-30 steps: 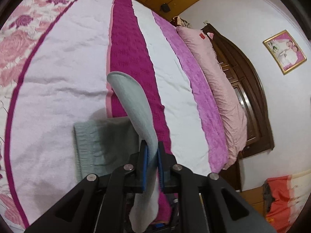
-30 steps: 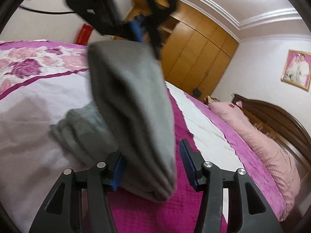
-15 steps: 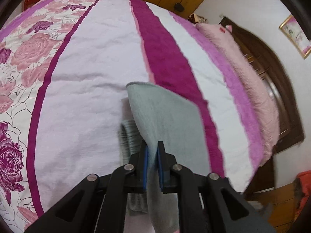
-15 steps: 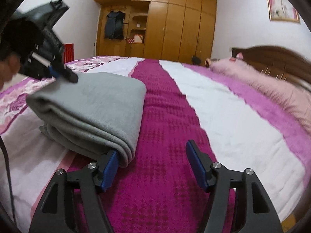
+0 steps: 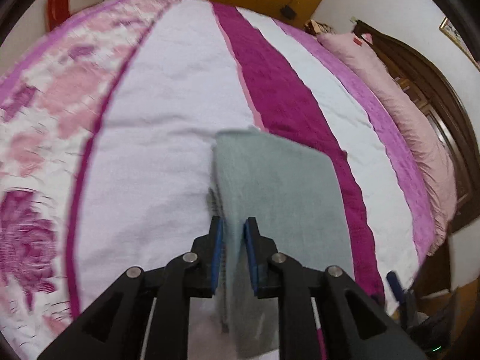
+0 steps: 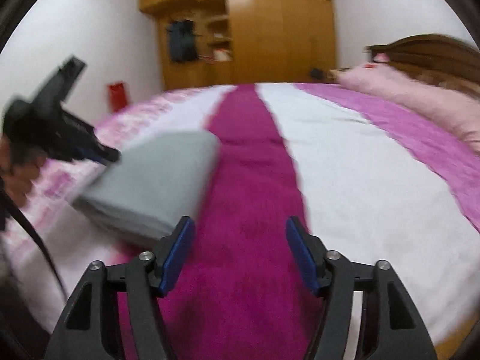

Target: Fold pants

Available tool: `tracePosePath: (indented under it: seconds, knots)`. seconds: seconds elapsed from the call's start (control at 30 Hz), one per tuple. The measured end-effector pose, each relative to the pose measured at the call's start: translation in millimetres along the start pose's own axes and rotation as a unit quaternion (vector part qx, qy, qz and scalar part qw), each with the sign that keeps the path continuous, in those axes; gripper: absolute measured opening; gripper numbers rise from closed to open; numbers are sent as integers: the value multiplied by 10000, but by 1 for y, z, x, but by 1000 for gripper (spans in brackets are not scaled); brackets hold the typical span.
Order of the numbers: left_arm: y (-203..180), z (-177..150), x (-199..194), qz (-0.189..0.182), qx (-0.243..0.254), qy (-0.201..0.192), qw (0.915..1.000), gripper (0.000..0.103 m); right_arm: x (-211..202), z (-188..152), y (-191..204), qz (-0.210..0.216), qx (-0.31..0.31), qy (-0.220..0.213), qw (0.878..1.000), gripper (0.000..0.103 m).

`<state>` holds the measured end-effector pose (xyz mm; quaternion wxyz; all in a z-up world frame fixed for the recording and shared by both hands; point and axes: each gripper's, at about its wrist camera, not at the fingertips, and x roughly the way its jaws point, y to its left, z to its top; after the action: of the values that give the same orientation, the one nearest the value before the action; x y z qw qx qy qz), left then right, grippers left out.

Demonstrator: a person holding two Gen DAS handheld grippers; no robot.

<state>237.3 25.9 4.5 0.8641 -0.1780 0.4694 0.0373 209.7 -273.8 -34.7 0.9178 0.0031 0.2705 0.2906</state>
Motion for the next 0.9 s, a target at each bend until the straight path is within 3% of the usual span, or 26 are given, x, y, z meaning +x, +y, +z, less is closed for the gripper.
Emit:
tracePosePath:
  seconds: [0.03,0.1,0.2,0.27,0.3,0.4,0.5,0.6,0.73,0.8,0.9]
  knots:
    - [-5,-2,-13,103,141,-217,9996,15,4,8,1,371,14,58,9993,24]
    - [-20,-11,-39,108,578,-678,9960,16,16,22,6,1203,149,220,9924,12]
    - [-45,-34,-51,51,1112,-954,9892,17,36,32,11,1940,313,524,9791,7]
    - [-50,-50,-36,54,1180,-652,9909,16,50,28,19,1932,205,864,9771,7]
    - [-50,-56,-24,61,1162,-457,9922,14,61,20,20,1733,177,1136,9781,7]
    - [-45,-72,12,345,1238,41,9917,8,78,-1,11,1673,455,1572,9722,0]
    - [-48,-76,8,308,1394,-121,9897,8,73,0,1,1816,730,1554,9683,0]
    - [-49,-73,-7,204,1422,-277,9892,9,64,11,-3,1743,643,1351,9733,0]
    - [-43,-42,-18,24,1175,-496,9918,9,74,49,1,1720,293,1210,9772,0]
    - [-42,-23,-16,10,1088,-527,9927,9,94,74,1,1779,192,1303,9752,0]
    - [-36,6,5,43,981,-492,9940,9,125,84,-2,1854,282,1492,9709,0]
